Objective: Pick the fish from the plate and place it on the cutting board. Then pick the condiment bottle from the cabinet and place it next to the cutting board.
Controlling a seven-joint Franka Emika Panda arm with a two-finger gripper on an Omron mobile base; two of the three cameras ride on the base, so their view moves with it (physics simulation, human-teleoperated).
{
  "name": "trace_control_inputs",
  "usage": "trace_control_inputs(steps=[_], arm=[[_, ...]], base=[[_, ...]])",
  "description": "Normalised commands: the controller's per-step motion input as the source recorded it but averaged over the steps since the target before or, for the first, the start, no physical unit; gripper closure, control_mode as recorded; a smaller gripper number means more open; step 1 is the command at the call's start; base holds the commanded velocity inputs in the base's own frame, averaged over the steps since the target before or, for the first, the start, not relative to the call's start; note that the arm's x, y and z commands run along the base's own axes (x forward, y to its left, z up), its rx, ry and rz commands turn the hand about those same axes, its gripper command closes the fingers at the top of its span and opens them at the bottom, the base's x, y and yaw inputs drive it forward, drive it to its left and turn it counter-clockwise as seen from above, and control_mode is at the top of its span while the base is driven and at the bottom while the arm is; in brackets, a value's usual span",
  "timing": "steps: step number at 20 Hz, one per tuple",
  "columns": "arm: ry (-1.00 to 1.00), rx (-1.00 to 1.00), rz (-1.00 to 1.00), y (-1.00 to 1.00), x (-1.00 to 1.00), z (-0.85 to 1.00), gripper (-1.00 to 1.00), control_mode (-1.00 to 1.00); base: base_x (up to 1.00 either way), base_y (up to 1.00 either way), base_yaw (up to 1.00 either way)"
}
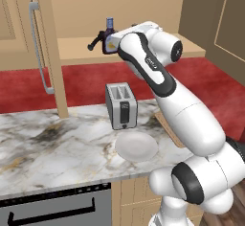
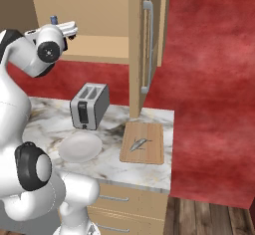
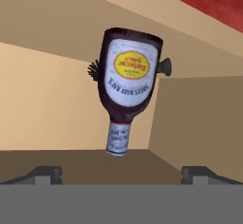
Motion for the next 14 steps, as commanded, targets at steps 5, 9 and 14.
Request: trace_control_inputs(steps=[5, 9, 14], arm=[[0.00, 0.00, 0.00, 0.14, 0.04, 0.04, -1.00, -1.00], [0.00, 0.00, -0.01, 0.09, 0.10, 0.03, -1.00, -1.00], [0.00, 0.00, -0.02, 0.04, 0.13, 0.00, -1.00, -1.00]], base=[[0.00, 0.00, 0.00], [0.00, 0.00, 0.00], [0.00, 0.00, 0.00]])
